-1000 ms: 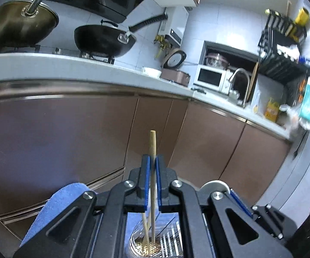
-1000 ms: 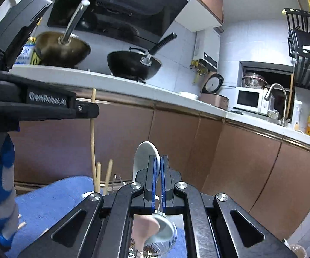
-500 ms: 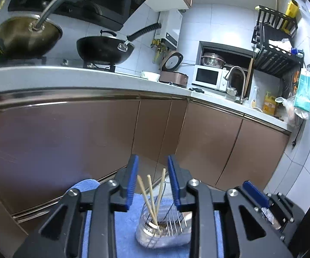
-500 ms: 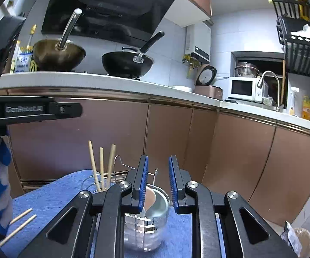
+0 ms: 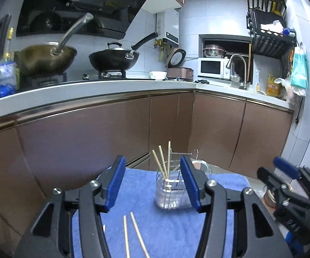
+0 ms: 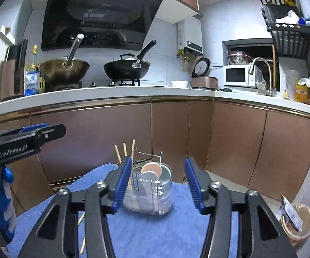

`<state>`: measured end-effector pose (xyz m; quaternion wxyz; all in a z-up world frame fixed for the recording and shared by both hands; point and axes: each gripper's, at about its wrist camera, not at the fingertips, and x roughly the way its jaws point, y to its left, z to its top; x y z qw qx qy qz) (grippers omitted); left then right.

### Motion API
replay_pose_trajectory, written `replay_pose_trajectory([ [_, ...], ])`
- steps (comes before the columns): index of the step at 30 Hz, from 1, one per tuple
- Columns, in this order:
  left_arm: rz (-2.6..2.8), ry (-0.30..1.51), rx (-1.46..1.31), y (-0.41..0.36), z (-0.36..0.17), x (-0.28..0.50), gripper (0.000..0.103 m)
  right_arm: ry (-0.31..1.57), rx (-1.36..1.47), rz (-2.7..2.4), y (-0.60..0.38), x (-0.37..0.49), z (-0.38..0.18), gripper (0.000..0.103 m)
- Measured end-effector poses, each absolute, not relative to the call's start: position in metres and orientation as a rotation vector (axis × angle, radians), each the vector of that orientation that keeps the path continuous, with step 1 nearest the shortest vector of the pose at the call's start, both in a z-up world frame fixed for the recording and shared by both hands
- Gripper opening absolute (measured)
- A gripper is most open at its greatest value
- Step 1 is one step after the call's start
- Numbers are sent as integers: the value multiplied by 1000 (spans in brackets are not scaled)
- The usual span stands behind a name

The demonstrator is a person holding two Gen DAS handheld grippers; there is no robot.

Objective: Organize utensils
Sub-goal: 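Open both tools to drop the chopstick and white spoon into the holder, then move both tools back over the remaining chopsticks on the towel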

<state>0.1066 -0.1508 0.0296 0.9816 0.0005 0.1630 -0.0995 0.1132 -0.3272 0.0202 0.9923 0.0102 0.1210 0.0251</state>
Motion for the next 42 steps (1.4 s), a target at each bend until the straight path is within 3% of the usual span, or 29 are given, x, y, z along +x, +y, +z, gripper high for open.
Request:
replay_pose_trajectory([
  [8, -172, 355, 61, -150, 25, 63, 55, 252, 42, 32, -326, 67, 26, 66],
  [18, -159, 342, 84, -140, 28, 24, 56, 249, 55, 13, -323, 31, 27, 70],
  [42, -110, 333, 95, -125, 24, 9, 57, 252, 56, 11, -321, 14, 26, 71],
])
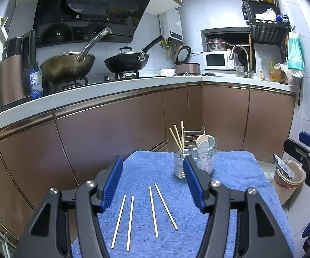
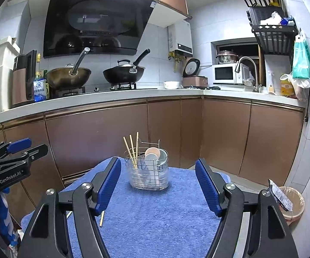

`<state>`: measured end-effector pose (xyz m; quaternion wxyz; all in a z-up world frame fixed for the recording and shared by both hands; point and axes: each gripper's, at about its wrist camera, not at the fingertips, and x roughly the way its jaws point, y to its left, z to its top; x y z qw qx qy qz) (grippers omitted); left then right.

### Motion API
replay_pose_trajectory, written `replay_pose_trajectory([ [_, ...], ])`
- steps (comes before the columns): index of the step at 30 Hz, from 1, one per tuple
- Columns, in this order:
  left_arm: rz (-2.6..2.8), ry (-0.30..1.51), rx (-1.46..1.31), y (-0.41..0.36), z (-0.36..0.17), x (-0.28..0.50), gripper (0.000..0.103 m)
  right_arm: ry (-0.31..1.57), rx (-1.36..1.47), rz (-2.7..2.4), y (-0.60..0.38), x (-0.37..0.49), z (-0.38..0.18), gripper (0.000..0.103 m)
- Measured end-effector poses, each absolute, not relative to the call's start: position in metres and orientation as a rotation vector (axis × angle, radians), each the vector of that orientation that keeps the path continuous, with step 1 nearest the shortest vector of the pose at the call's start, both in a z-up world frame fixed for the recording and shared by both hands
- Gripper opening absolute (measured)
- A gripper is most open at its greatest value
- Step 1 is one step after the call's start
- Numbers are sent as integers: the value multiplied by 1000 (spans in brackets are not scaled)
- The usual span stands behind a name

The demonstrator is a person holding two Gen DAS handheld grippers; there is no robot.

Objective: Organize utensils
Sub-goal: 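Move both tools back over the remaining chopsticks on the towel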

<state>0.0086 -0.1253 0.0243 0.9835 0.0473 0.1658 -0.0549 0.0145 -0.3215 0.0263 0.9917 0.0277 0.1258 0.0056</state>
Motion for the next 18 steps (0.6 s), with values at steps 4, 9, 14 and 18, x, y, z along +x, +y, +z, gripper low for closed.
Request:
replay_pose_trajectory([
  [4, -108, 345, 96, -123, 20, 14, 57, 264, 55, 23, -321, 19, 24, 71],
  [9, -101, 369, 94, -117, 13, 24, 57, 291, 52, 41, -319, 28, 17, 71],
  [14, -93, 400, 90, -111, 3, 39, 57, 322, 49, 58, -317, 39, 9, 71],
  [18, -85, 430, 87, -108, -7, 51, 57, 349, 47, 70, -316, 50, 1, 71],
])
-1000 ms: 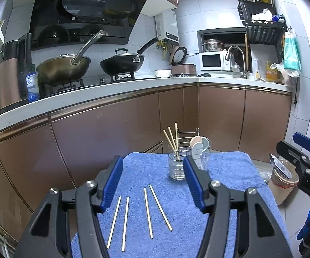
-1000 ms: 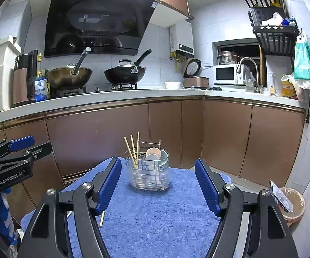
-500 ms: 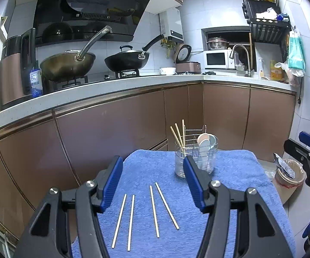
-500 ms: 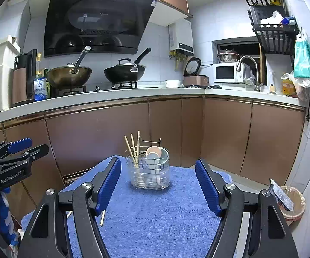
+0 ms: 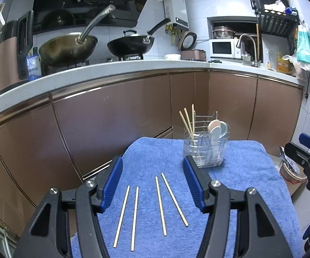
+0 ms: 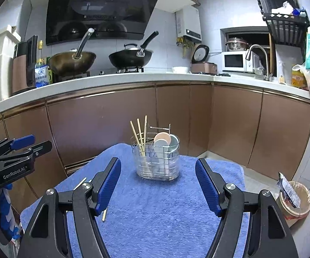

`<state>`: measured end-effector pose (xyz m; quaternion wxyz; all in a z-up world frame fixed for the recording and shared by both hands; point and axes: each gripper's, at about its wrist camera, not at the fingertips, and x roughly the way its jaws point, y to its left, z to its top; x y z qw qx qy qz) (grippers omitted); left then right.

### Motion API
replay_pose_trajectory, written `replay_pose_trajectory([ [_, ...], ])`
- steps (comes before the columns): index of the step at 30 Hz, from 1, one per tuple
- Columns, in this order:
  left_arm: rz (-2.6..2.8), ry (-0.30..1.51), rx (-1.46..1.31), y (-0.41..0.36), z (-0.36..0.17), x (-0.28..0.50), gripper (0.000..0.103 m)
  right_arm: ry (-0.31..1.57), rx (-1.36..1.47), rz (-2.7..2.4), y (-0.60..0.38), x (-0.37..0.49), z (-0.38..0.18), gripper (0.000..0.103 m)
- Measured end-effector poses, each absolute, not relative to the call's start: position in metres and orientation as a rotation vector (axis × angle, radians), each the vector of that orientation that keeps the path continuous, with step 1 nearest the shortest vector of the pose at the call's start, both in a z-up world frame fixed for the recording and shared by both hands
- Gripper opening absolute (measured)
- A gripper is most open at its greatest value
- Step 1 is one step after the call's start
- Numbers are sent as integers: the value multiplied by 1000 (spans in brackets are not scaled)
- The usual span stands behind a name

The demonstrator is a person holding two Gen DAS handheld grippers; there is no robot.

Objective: Organize utensils
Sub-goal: 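Move both tools back over the remaining chopsticks on the towel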

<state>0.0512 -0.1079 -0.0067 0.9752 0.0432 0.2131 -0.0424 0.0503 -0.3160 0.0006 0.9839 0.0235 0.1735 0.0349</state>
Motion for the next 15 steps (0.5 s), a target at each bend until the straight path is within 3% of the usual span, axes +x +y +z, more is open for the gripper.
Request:
replay_pose_trajectory([
  [15, -67, 534, 90, -99, -46, 99, 57, 460, 37, 127, -298, 100, -34, 71],
])
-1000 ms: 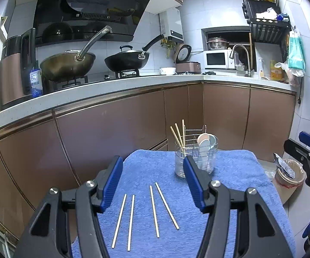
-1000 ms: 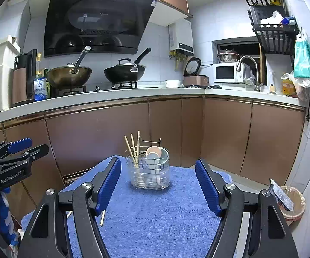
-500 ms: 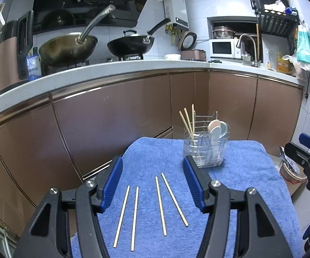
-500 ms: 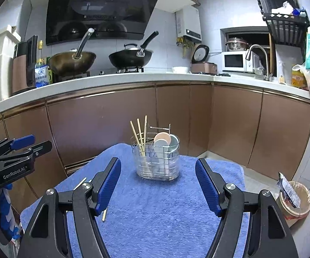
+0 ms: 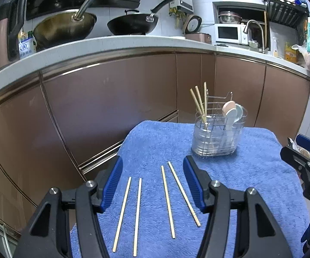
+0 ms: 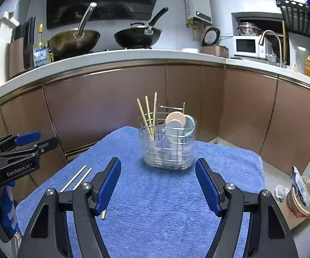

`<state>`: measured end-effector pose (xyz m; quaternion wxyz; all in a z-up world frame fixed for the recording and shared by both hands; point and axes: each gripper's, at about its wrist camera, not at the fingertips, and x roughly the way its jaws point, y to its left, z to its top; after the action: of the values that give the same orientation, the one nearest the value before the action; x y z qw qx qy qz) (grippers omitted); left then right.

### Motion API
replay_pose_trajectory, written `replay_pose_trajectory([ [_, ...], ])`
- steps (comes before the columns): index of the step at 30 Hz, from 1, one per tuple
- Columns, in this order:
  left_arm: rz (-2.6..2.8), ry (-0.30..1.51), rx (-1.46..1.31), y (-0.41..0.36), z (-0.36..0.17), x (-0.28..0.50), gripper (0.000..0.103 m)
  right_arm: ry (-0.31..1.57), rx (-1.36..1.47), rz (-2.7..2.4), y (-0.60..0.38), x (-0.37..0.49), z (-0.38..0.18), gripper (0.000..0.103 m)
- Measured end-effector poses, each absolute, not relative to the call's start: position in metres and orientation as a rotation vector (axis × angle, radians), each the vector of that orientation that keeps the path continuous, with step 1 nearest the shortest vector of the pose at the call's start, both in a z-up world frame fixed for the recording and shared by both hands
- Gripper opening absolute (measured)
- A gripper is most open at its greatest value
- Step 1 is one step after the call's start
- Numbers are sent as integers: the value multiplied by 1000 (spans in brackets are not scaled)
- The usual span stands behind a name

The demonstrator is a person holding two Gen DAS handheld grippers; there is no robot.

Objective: Organize utensils
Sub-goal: 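Move both tools back over the remaining chopsticks on the towel, then grasp a chopstick with the left tool while the right tool grasps another chopstick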

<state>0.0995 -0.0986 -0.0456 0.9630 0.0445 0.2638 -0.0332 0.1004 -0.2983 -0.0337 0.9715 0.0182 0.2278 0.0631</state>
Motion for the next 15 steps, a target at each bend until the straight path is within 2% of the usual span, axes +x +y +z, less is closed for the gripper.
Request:
replay_pose_trajectory([
  [5, -66, 576, 83, -91, -58, 117, 57, 501, 29, 157, -289, 116, -46, 71],
  [10, -15, 628, 34, -52, -66, 142, 57, 565, 13, 219, -277, 136, -59, 71],
  [15, 8, 699, -32, -9, -74, 164, 56, 655, 25, 312, -263, 166, -72, 64],
])
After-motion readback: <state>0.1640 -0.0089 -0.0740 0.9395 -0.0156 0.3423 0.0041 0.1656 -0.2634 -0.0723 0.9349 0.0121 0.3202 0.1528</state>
